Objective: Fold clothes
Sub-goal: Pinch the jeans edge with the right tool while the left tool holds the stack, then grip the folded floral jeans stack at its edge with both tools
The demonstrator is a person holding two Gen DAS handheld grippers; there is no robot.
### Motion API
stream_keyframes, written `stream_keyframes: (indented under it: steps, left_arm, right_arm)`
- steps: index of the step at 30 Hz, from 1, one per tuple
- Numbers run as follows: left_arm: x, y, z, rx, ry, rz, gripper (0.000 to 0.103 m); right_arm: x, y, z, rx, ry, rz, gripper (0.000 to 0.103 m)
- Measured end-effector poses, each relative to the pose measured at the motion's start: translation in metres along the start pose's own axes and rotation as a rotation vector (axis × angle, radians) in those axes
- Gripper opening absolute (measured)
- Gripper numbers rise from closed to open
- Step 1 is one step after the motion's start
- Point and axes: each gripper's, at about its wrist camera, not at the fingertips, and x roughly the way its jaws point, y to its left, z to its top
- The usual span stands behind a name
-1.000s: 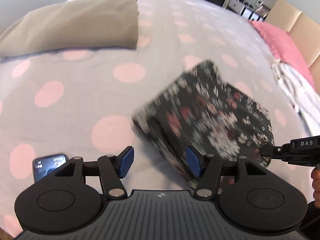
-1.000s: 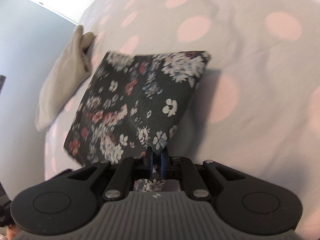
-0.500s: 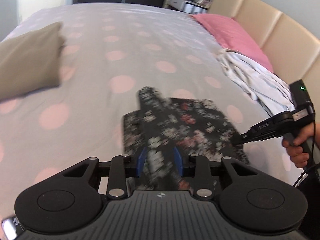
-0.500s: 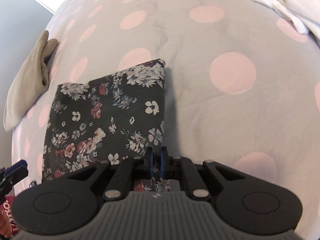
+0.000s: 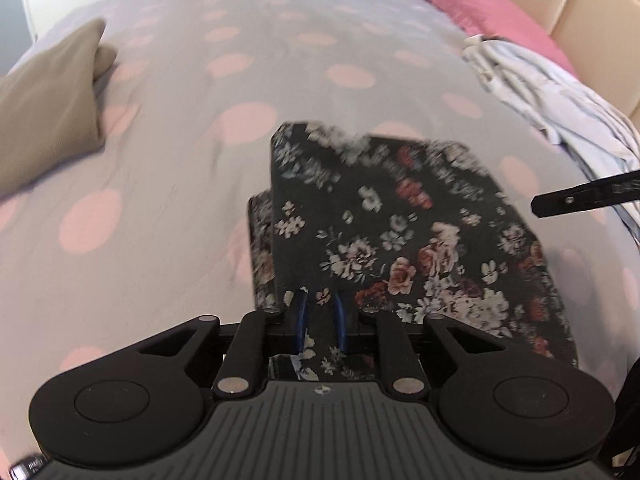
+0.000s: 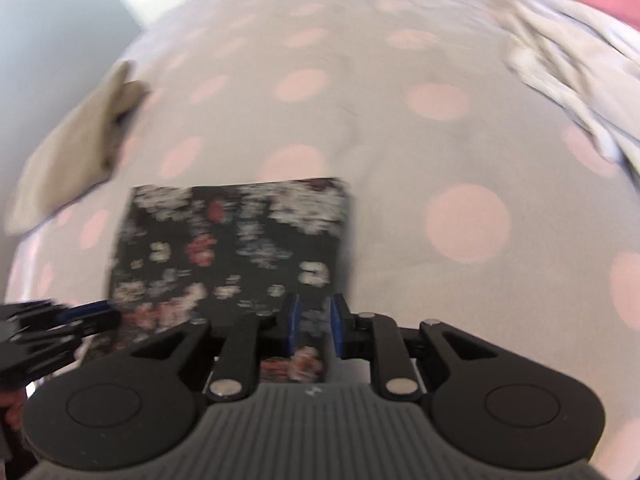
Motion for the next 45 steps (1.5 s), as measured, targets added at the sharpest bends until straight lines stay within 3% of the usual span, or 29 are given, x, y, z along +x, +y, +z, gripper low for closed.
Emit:
stream_keyframes:
  steps: [6, 15, 18, 24, 35, 41, 45]
  left_arm:
    - [0.009, 0.003, -0.01, 0.019, 0.029, 0.017, 0.014]
    - [-0.024, -0.01, -0.017, 0.02, -0.058, 0.044, 0.014]
    - [-0.036, -0.015, -0.023, 0.034, -0.042, 0.038, 0.014]
    - [-0.025, -0.009, -0.034, 0.042, 0.039, 0.033, 0.014]
    - [0.001, 0.006, -0.023, 0.008, 0.11, 0.031, 0.016]
    - [0.008, 0.009, -0.019, 0.007, 0.117, 0.062, 0.017]
    - [-0.005, 0.015, -0.015, -0.019, 0.09, 0.041, 0.02]
  right_arm:
    - [0.014, 0.025, 0.007, -0.155, 0.01, 0.092, 0.02]
    - [0.03, 0.09, 0.021, -0.35, -0.047, 0.16, 0.015]
    - [0.034, 0.113, 0.026, -0.425, -0.079, 0.161, 0.014]
    - [0.057, 0.145, 0.025, -0.564, -0.052, 0.12, 0.009]
    - [0.11, 0.153, 0.025, -0.601, 0.033, 0.013, 0.005]
    - [0.106, 0.151, 0.024, -0.598, 0.02, 0.011, 0.003]
    - [0.086, 0.145, 0.026, -0.568, -0.005, 0.018, 0.011]
